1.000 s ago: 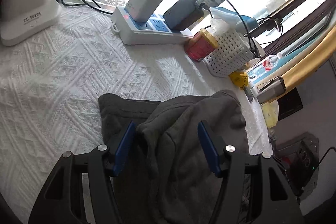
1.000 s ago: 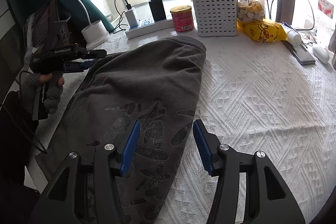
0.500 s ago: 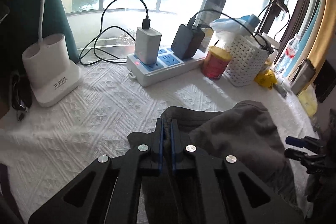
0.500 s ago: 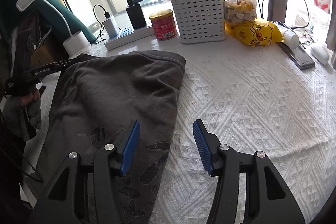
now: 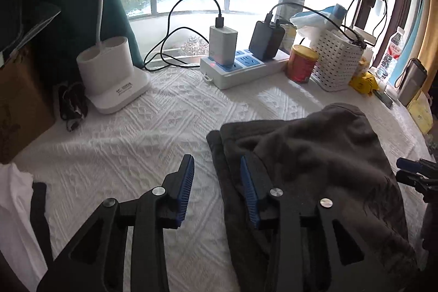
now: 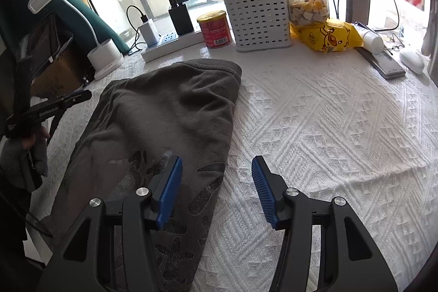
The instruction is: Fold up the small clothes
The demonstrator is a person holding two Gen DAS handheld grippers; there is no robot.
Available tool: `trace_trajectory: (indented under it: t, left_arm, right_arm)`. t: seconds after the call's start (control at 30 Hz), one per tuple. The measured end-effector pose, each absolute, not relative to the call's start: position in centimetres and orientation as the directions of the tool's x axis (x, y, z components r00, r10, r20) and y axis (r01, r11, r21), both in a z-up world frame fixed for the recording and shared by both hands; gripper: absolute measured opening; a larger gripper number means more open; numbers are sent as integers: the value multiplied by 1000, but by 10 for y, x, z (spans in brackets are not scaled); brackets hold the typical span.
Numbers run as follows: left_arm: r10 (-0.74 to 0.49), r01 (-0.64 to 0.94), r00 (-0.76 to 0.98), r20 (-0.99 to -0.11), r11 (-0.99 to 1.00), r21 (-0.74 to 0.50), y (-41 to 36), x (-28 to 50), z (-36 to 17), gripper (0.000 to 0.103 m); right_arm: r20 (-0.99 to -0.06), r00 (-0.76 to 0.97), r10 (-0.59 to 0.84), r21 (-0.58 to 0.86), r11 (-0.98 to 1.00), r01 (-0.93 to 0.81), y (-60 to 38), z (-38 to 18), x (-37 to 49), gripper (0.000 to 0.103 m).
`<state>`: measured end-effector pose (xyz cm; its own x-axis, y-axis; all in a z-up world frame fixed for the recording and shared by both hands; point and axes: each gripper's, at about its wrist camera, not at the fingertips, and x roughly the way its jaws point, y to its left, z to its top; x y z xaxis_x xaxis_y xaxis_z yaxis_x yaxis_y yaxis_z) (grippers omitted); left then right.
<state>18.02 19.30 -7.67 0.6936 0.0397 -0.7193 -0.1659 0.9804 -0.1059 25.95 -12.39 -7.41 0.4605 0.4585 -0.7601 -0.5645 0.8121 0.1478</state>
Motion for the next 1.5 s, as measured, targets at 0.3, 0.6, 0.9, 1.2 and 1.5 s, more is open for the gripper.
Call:
trace_trajectory:
  t: [0.3, 0.6, 0.9, 1.2, 1.5]
  left_arm:
    - [-12, -186, 677, -736, 965, -187, 179, 106, -78, 35]
    - [-145, -130, 658, -739, 945, -302, 146, 53, -86, 35]
    - [-244, -80, 653, -717, 919, -385, 129, 7, -94, 35]
    - [-271, 4, 618, -738, 940, -342, 97, -2, -105, 35]
    - [-208, 54, 657, -725, 972, -230, 89, -16, -68, 5]
  right_arm:
    - [-747, 468, 471, 142, 802, -581, -130, -66, 235, 56]
    - [-741, 469, 481, 140, 793, -593, -135, -65, 205, 56]
    - [-735, 485, 473, 134, 804, -580, -152, -65, 183, 56]
    - [-735, 493, 466, 127, 808, -576, -165, -65, 162, 56]
    - [-771, 438, 463, 137, 791, -596, -163, -82, 147, 56]
